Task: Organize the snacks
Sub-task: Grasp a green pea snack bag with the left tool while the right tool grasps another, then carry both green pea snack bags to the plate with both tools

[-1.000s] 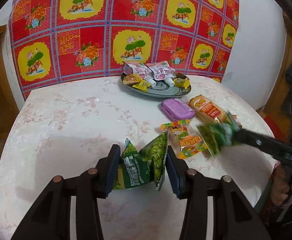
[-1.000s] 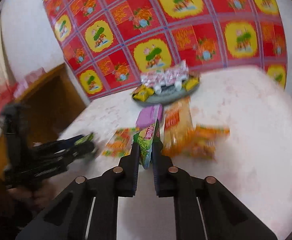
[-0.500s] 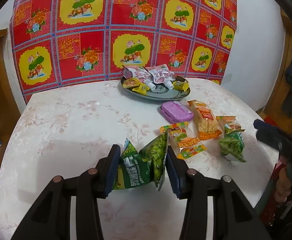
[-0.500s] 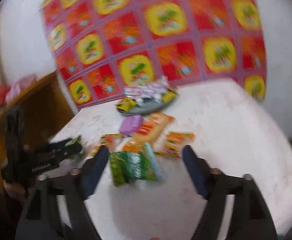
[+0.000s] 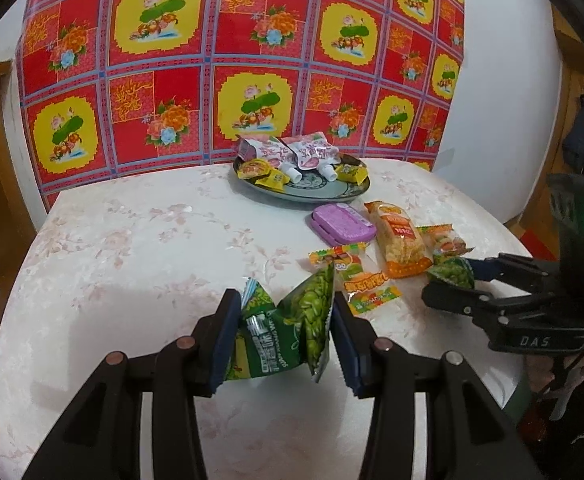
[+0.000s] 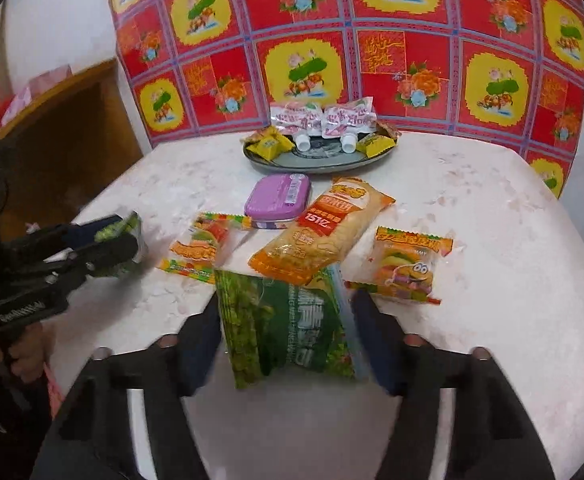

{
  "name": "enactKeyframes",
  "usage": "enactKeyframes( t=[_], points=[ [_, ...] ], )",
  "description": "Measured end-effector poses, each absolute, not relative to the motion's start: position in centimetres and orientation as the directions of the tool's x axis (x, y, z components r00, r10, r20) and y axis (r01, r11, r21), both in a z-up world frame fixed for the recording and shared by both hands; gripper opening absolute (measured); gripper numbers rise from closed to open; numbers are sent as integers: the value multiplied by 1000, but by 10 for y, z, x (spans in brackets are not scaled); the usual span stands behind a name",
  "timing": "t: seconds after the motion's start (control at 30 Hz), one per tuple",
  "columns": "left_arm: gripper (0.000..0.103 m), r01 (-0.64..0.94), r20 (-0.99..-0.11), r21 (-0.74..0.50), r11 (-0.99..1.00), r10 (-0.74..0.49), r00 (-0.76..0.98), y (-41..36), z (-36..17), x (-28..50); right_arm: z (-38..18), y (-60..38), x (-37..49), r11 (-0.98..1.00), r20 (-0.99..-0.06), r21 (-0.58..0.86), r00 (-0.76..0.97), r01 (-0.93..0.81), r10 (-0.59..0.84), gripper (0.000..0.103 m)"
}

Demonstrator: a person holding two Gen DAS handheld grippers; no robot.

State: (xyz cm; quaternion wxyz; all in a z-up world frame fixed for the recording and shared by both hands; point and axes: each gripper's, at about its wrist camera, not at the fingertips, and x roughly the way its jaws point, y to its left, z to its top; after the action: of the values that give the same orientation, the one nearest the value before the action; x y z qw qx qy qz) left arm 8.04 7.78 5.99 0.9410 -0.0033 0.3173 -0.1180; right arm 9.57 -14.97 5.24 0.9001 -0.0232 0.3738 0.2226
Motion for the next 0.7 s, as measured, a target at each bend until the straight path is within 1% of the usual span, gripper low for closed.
enactKeyframes(
  t=[0.03,0.1,0.13,0.27,0.33,0.43,0.5,0.6,0.7],
  points=[
    [47,218,-598,-83,972,-223,770,78,60,81,52,-151,96,888,-679,152,607,-433,413,52],
    [47,216,-604,-82,973,-221,766,78,59,82,51,-153,98,877,-669,185,597,-443,443,46],
    [47,217,-609,-81,973,-220,762,78,58,82,51,-154,97,880,-667,184,602,-437,439,44],
    [46,220,-622,-71,973,-215,753,75,57,84,50,-155,84,887,-656,127,633,-444,411,43],
    [45,219,-622,-62,974,-209,754,73,57,84,51,-156,83,887,-654,121,636,-446,410,43],
    [45,172,-628,-46,984,-162,761,75,56,84,55,-159,86,898,-660,121,641,-423,391,42],
    [44,166,-636,-55,985,-163,754,78,56,83,64,-160,85,894,-654,120,642,-433,399,42],
    [44,162,-662,-22,986,-136,737,78,62,81,79,-159,84,888,-638,91,658,-451,400,43],
    [44,163,-658,25,986,-106,745,75,75,78,94,-158,94,871,-638,109,638,-479,431,43]
  ],
)
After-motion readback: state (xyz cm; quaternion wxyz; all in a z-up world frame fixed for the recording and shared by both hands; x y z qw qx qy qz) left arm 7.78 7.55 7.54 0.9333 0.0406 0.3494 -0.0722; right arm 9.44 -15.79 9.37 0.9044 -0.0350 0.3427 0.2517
